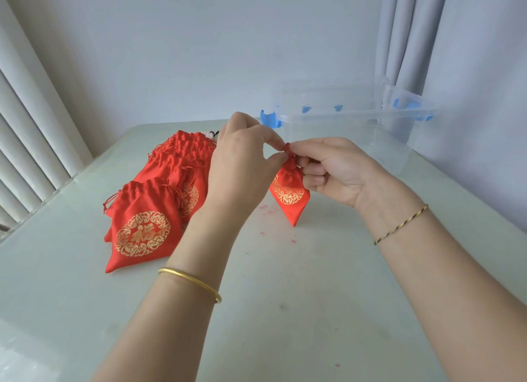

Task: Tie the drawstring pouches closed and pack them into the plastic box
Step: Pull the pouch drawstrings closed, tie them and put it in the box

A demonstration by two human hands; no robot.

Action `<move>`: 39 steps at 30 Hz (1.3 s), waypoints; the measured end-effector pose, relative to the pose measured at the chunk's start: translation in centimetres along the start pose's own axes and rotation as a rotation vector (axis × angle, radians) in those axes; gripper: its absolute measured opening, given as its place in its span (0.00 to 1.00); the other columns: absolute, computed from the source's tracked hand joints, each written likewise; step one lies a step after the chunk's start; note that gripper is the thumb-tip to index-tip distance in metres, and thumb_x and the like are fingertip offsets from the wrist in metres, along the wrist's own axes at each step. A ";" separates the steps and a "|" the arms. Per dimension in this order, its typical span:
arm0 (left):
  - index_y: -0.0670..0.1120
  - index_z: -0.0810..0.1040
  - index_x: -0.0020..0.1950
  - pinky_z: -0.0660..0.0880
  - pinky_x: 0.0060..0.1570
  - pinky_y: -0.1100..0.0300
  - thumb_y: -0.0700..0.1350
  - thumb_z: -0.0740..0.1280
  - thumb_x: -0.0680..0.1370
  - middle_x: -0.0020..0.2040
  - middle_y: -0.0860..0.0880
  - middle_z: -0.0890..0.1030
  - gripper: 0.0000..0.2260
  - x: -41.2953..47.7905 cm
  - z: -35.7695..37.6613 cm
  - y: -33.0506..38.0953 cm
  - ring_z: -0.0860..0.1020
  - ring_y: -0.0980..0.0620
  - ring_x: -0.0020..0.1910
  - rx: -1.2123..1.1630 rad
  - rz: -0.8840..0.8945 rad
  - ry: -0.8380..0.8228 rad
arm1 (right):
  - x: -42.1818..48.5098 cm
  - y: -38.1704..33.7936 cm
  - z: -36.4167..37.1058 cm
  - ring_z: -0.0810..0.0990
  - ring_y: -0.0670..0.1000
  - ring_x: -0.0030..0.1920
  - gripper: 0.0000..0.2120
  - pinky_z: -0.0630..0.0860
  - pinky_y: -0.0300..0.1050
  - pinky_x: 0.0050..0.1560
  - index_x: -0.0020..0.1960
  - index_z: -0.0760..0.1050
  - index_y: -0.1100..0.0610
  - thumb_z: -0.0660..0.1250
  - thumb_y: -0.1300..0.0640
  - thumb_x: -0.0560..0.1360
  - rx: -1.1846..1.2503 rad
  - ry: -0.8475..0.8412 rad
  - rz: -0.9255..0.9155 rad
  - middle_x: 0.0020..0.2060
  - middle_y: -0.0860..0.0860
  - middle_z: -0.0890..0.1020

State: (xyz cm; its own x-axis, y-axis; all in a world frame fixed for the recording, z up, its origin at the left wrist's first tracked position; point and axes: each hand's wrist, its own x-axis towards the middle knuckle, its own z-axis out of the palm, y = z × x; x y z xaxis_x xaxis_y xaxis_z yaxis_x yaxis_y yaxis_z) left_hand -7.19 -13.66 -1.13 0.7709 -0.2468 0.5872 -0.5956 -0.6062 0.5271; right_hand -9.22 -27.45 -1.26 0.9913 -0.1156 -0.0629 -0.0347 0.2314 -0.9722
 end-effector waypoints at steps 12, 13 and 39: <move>0.50 0.80 0.47 0.71 0.48 0.60 0.44 0.72 0.71 0.49 0.52 0.70 0.06 -0.1 0.4 -0.2 0.73 0.50 0.52 -0.026 0.073 0.037 | 0.1 0.1 -0.4 0.61 0.43 0.19 0.12 0.56 0.35 0.22 0.33 0.69 0.59 0.64 0.65 0.75 0.078 -0.053 0.043 0.26 0.52 0.67; 0.50 0.81 0.47 0.70 0.48 0.61 0.44 0.72 0.71 0.48 0.52 0.70 0.06 -0.1 0.4 -0.2 0.72 0.51 0.52 -0.024 0.074 0.037 | 0.1 0.1 -0.4 0.61 0.43 0.19 0.12 0.56 0.35 0.22 0.33 0.69 0.59 0.64 0.65 0.75 0.075 -0.059 0.042 0.26 0.52 0.67; 0.42 0.74 0.42 0.69 0.35 0.63 0.38 0.61 0.76 0.35 0.51 0.76 0.04 0.0 0.1 -0.6 0.72 0.55 0.32 -0.443 -0.269 -0.241 | -0.6 -0.6 -2.7 0.74 0.46 0.31 0.11 0.65 0.38 0.27 0.55 0.77 0.52 0.65 0.61 0.75 -0.720 0.075 -0.237 0.41 0.45 0.78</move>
State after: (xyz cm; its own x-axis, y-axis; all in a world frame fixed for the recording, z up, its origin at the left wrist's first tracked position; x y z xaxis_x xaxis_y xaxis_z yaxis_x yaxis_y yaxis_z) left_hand -6.83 -13.32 -1.53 0.9072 -0.3245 0.2679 -0.3695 -0.3096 0.8761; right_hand -10.08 -30.09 -1.26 0.9723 -0.1547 0.1754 0.0782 -0.4920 -0.8671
